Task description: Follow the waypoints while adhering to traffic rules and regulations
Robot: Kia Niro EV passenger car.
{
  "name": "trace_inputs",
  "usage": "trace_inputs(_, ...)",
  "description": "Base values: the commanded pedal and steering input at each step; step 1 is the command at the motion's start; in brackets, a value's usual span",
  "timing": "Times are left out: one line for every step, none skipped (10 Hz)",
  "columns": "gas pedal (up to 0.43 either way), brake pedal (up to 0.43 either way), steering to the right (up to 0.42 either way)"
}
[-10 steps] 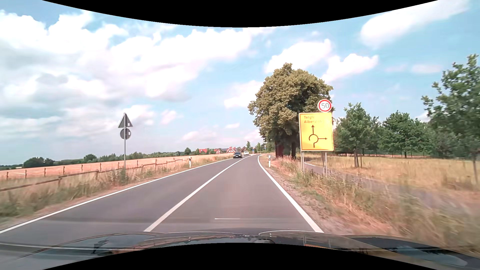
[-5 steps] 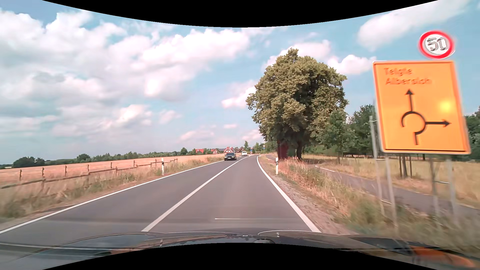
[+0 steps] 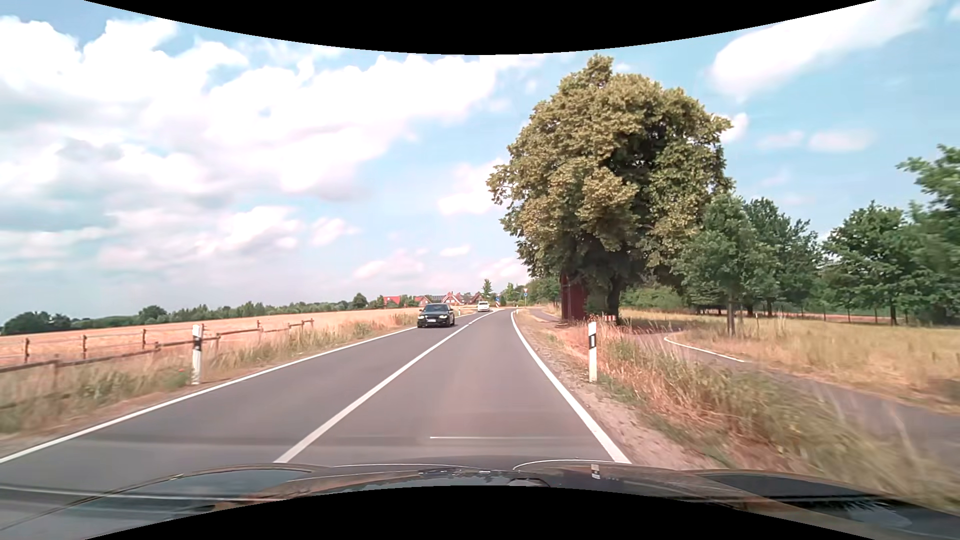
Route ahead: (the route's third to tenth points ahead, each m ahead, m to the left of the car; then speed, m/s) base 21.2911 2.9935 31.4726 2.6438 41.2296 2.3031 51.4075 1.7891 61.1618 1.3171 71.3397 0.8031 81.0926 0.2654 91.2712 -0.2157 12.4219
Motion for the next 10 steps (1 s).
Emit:
trace_inputs(0.118,0.000,0.003)
trace_inputs(0.118,0.000,0.001)
trace_inputs(0.118,0.000,0.000)
trace_inputs(0.118,0.000,0.000)
trace_inputs(0.118,0.000,0.000)
trace_inputs(0.130,0.000,0.001)
trace_inputs(0.138,0.000,0.000)
trace_inputs(0.138,0.000,0.000)
trace_inputs(0.138,0.000,0.004)
trace_inputs(0.138,0.000,0.004)
